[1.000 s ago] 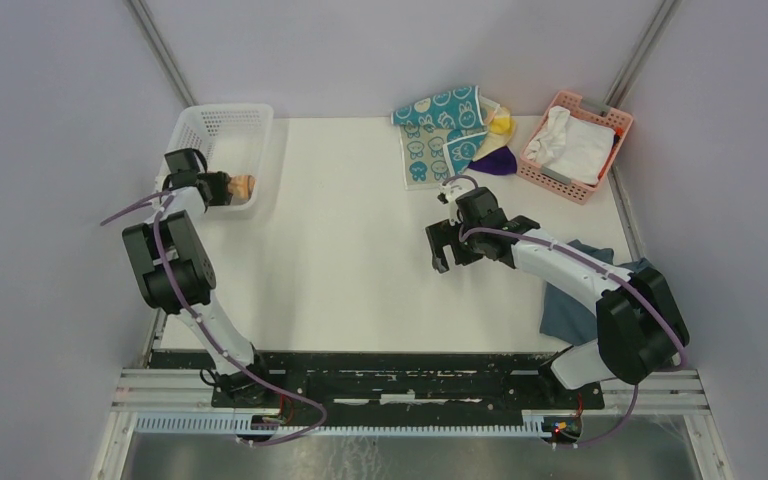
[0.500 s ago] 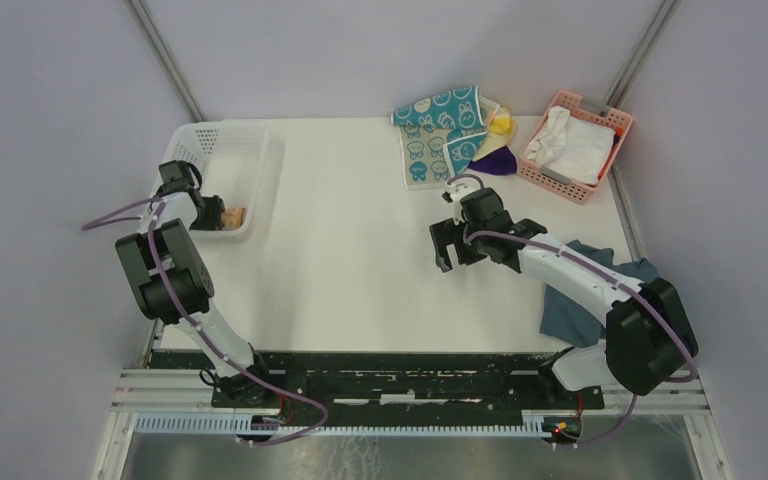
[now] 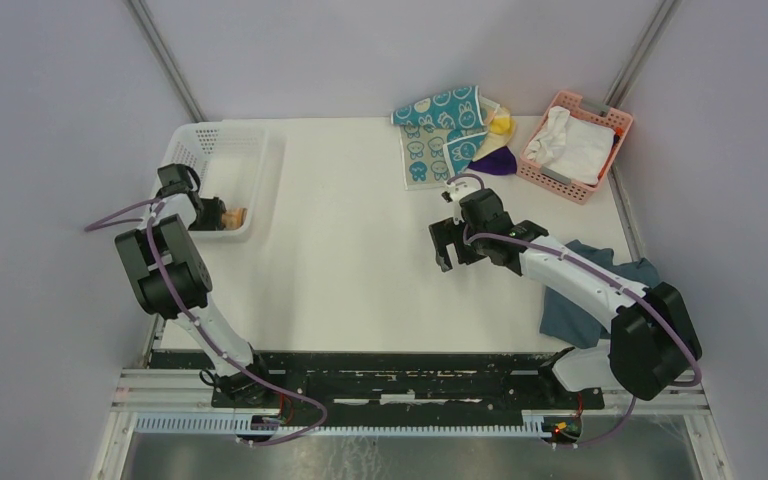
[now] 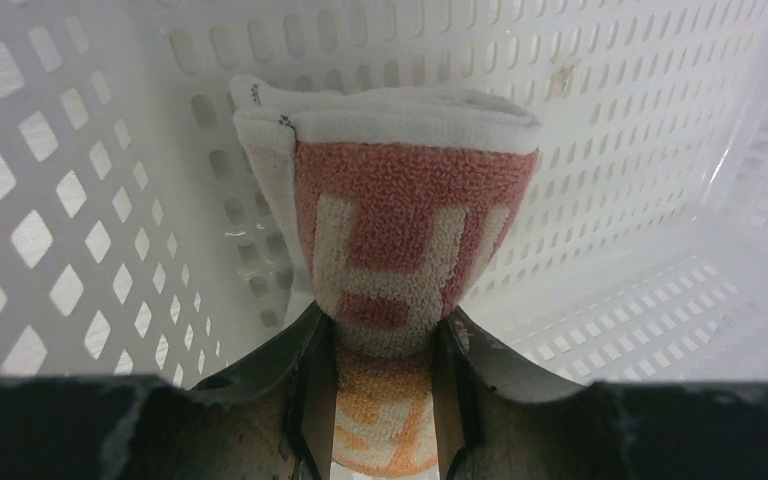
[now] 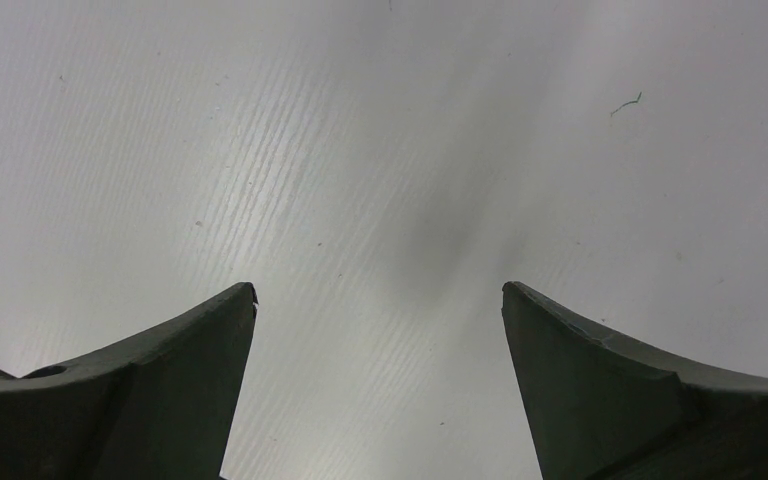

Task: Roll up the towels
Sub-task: Place the towel in the bin.

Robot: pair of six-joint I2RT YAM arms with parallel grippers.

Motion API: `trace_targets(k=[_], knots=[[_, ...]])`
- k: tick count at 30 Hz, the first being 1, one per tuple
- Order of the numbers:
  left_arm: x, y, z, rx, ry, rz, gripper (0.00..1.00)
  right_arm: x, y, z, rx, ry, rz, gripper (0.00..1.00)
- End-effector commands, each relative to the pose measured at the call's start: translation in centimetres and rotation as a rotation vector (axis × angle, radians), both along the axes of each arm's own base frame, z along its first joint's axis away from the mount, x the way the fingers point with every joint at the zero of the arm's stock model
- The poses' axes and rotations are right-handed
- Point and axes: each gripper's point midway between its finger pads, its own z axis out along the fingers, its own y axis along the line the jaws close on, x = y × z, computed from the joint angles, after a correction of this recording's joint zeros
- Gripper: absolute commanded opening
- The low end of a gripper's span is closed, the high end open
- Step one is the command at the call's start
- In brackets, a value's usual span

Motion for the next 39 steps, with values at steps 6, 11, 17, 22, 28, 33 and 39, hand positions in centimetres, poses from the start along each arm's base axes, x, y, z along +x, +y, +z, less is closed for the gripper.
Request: trace_targets(k=[6,11,17,22,28,33,39], knots=[[-1.4,-0.3,-1.4,-0.031,0.058,-0.002,0.43,0.6,0.0,1.7,0.011,-0.076,-0.011,1.0],[-0.9,-0.1,-0.5,-0.027,0.037,0.001,0.46,0.6,-0.2,2.0,0.011,-0.089,-0.016,1.0],[1.3,-0.2,1.6,-0.022,-0.106,-0.015,0.38,0.6,-0.2,2.3,0.016,-0.097,-0.015,1.0],[3.3,0.4,5.8,0.024,-0.28,-0.003,0.36,0.6,-0.1,2.3,0.016,-0.096,-0.012,1.0],[3.3,0.2,5.4,-0.006,-0.264,0.006,0.37,0.6,0.0,2.3,0.013,-0.1,-0.012,1.0],[1.1,-0.3,1.7,-0.032,-0.116,0.012,0.41,0.5,-0.1,2.3,0.008,-0.102,-0.011,1.0],[-1.3,0.0,-0.7,-0.012,0.051,-0.007,0.44,0.5,0.0,2.5,0.01,-0.111,-0.011,1.0]])
